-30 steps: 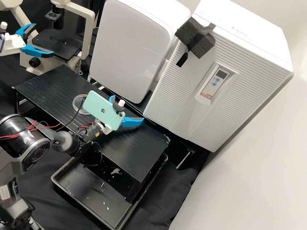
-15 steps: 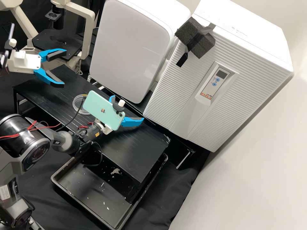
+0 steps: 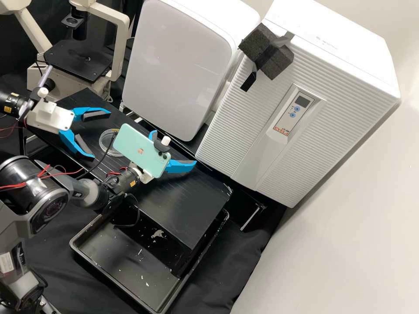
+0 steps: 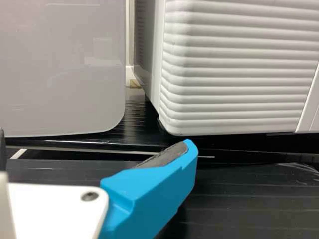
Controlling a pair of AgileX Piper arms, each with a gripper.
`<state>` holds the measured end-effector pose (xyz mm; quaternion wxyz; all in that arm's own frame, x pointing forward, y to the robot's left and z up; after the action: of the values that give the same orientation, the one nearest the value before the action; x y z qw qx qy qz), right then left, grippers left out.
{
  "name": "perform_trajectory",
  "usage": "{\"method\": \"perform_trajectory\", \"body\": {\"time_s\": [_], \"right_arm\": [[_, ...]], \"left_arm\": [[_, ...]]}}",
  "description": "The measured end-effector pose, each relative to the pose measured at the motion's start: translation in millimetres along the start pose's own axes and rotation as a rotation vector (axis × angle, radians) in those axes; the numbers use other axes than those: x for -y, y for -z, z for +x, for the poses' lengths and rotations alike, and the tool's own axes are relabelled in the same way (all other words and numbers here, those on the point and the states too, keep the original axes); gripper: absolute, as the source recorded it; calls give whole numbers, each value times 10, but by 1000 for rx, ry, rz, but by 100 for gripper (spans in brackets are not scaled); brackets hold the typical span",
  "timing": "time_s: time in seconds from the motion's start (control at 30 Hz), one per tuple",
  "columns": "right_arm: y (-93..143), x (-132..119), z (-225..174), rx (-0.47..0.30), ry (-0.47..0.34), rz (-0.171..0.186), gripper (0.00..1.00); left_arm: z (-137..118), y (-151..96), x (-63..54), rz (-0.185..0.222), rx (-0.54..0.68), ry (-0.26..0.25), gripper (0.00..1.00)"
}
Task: Place the petri dish on the microscope
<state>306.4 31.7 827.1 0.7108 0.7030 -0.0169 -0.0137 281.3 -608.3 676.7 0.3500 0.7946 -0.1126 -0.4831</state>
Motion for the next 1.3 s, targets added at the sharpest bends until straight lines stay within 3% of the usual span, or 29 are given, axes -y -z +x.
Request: {"method": "perform_trajectory", "body": {"time_s": [0.1, 0.37, 0.63, 0.8, 0.9, 1.3], "right_arm": [[0, 0, 0, 0, 0, 0, 100], [0, 0, 0, 0, 0, 0, 100], [0, 0, 0, 0, 0, 0, 100], [0, 0, 0, 0, 0, 0, 100], [0, 0, 0, 0, 0, 0, 100], [0, 0, 0, 0, 0, 0, 100]], "left_arm": [[70, 22, 34, -7, -8, 24, 100], [196, 127, 11, -17, -22, 15, 100], [312, 209, 36, -97, -34, 24, 100], [382, 249, 62, -184, -36, 26, 100], [385, 250, 56, -202, -36, 24, 100], [384, 250, 58, -205, -36, 24, 100]]}}
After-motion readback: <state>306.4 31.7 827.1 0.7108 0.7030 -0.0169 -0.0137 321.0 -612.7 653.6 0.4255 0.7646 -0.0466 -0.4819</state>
